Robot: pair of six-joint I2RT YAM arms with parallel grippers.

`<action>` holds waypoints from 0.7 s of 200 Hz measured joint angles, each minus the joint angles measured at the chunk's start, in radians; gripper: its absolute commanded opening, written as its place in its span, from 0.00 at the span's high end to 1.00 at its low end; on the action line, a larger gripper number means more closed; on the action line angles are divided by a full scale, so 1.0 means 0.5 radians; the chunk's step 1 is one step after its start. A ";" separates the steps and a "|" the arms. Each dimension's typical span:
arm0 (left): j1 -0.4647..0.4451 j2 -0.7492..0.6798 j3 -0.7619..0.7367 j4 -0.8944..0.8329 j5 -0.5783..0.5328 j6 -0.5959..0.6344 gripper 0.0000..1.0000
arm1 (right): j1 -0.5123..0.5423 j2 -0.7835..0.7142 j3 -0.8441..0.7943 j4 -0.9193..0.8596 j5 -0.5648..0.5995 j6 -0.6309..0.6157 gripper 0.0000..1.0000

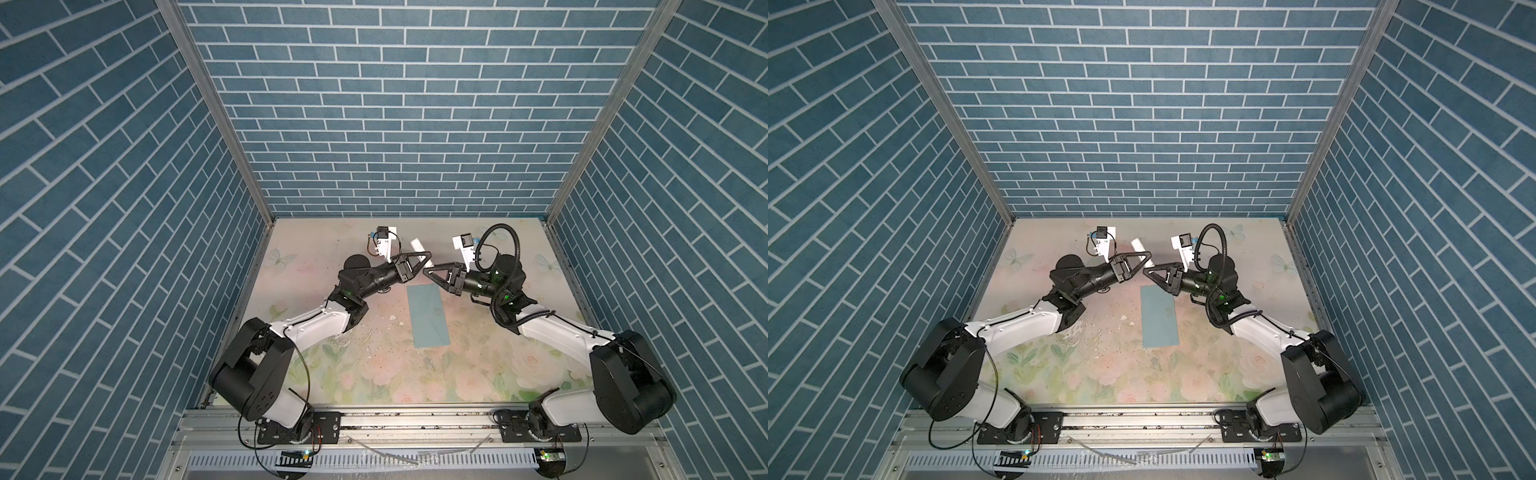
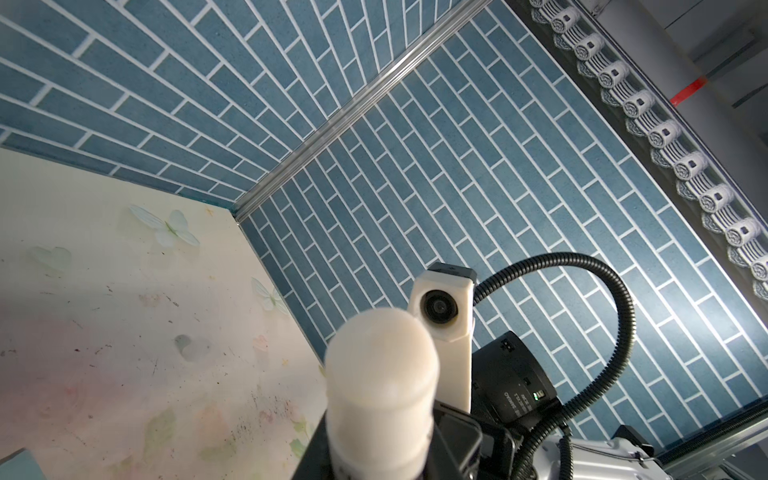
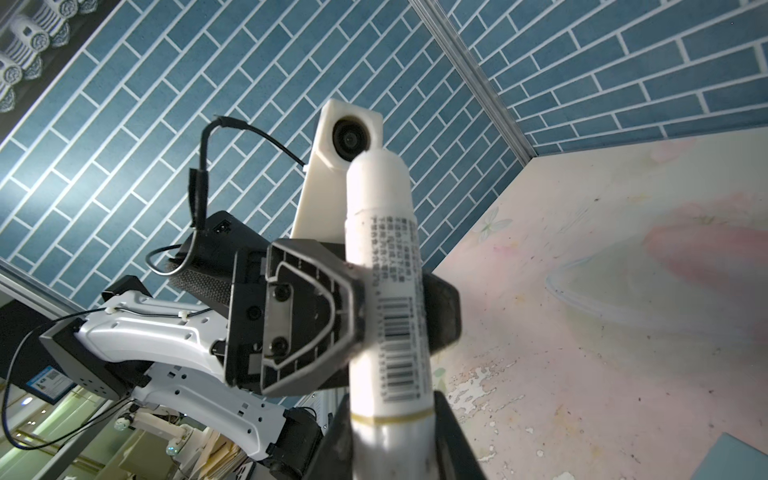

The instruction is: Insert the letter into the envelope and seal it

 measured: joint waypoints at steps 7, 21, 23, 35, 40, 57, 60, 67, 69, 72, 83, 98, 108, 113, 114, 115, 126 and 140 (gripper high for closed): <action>0.001 0.000 0.000 0.001 0.001 -0.004 1.00 | 0.000 0.000 0.000 0.000 0.000 0.001 0.93; 0.001 0.000 0.001 0.000 0.001 -0.005 1.00 | 0.000 0.000 0.000 -0.005 0.004 -0.001 0.98; 0.001 0.000 0.001 -0.001 0.001 -0.004 1.00 | 0.000 -0.001 0.000 -0.007 0.005 -0.002 0.98; 0.002 0.000 0.001 -0.012 0.000 0.003 1.00 | 0.000 -0.005 0.000 -0.033 0.018 -0.014 1.00; 0.002 0.000 0.001 -0.023 0.000 0.007 1.00 | 0.000 -0.008 0.000 -0.048 0.025 -0.021 1.00; 0.001 0.000 0.002 -0.072 -0.002 0.039 1.00 | 0.002 -0.039 0.001 -0.161 0.074 -0.081 1.00; 0.001 -0.001 0.002 -0.082 -0.001 0.044 1.00 | 0.003 -0.043 0.002 -0.183 0.081 -0.092 1.00; -0.002 -0.002 0.005 -0.114 -0.002 0.061 1.00 | 0.007 -0.062 0.005 -0.252 0.108 -0.130 1.00; -0.002 -0.002 0.006 -0.127 -0.005 0.073 1.00 | 0.008 -0.066 0.006 -0.270 0.115 -0.140 1.00; -0.004 -0.002 0.010 -0.144 -0.005 0.080 1.00 | 0.012 -0.076 0.009 -0.309 0.131 -0.168 1.00; -0.008 -0.005 0.024 -0.217 -0.016 0.125 1.00 | 0.029 -0.112 0.024 -0.452 0.210 -0.252 1.00; -0.018 -0.021 0.052 -0.344 -0.037 0.194 1.00 | 0.082 -0.168 0.085 -0.718 0.375 -0.406 1.00; -0.021 -0.034 0.072 -0.419 -0.060 0.246 1.00 | 0.142 -0.201 0.155 -0.923 0.547 -0.523 1.00; -0.023 -0.043 0.085 -0.459 -0.075 0.270 1.00 | 0.177 -0.213 0.196 -1.022 0.646 -0.590 1.00; -0.024 -0.044 0.087 -0.463 -0.077 0.275 1.00 | 0.190 -0.215 0.211 -1.052 0.681 -0.608 1.00; -0.024 -0.047 0.091 -0.475 -0.082 0.284 1.00 | 0.198 -0.217 0.217 -1.067 0.697 -0.616 1.00; -0.024 -0.064 0.112 -0.538 -0.108 0.332 1.00 | 0.299 -0.224 0.317 -1.260 0.959 -0.751 1.00; -0.025 -0.077 0.136 -0.606 -0.146 0.397 1.00 | 0.438 -0.214 0.448 -1.496 1.331 -0.900 1.00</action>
